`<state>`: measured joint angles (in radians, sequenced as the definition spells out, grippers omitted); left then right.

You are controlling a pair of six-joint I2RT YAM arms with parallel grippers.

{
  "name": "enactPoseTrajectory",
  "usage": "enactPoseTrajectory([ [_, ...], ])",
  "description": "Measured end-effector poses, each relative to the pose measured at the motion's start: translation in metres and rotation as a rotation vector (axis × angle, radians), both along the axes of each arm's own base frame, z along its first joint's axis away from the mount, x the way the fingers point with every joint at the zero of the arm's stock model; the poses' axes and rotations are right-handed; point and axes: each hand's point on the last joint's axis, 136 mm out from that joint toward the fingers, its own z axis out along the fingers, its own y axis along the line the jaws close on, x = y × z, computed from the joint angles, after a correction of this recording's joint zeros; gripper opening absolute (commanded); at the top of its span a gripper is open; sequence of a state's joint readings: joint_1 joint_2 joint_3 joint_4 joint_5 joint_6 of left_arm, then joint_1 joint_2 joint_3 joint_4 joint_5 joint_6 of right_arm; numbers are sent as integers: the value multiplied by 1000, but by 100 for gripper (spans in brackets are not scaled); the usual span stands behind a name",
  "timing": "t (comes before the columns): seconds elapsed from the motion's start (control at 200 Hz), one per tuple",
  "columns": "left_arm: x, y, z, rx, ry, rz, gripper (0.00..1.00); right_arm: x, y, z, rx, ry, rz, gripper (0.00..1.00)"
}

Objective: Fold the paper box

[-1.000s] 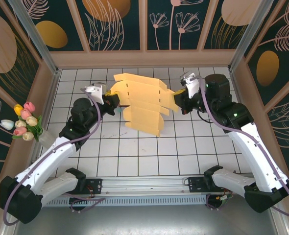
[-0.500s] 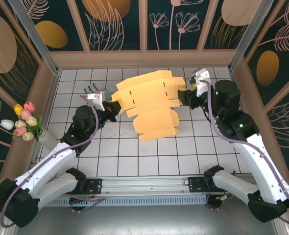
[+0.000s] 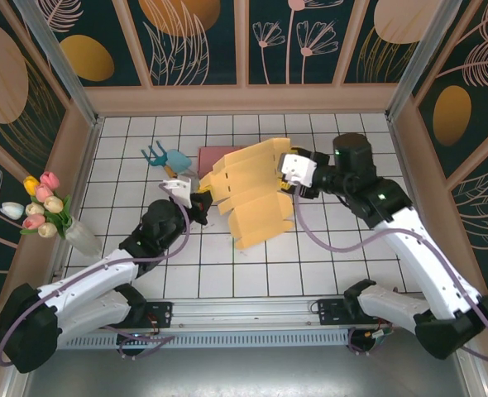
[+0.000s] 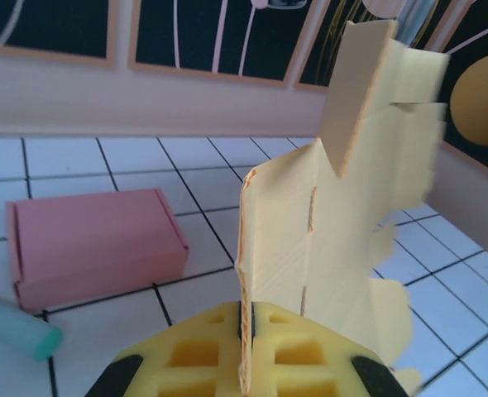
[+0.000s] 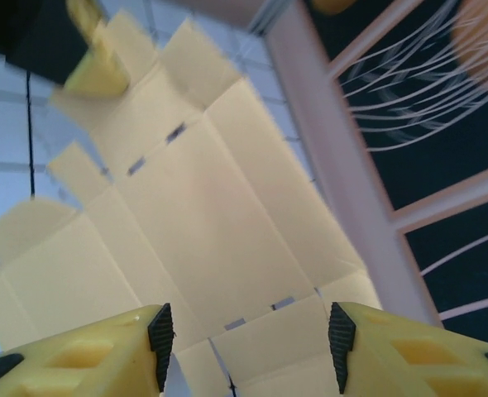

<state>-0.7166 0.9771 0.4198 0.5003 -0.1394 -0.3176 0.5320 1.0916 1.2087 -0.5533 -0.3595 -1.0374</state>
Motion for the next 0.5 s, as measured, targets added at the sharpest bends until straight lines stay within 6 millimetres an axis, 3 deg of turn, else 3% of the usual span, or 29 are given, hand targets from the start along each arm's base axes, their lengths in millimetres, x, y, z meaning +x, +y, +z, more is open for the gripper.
enactPoseTrajectory([
  [0.125, -2, 3, -5, 64, -74, 11, 0, 17, 5, -42, -160, 35, 11, 57],
  [0.225, -6, 5, -10, 100, -118, 8, 0, 29, 6, -61, -252, 57, 6, 57],
  [0.5, -5, 3, -14, 150, -169, -2, 0, 35, 12, -52, -341, 5, 11, 58],
])
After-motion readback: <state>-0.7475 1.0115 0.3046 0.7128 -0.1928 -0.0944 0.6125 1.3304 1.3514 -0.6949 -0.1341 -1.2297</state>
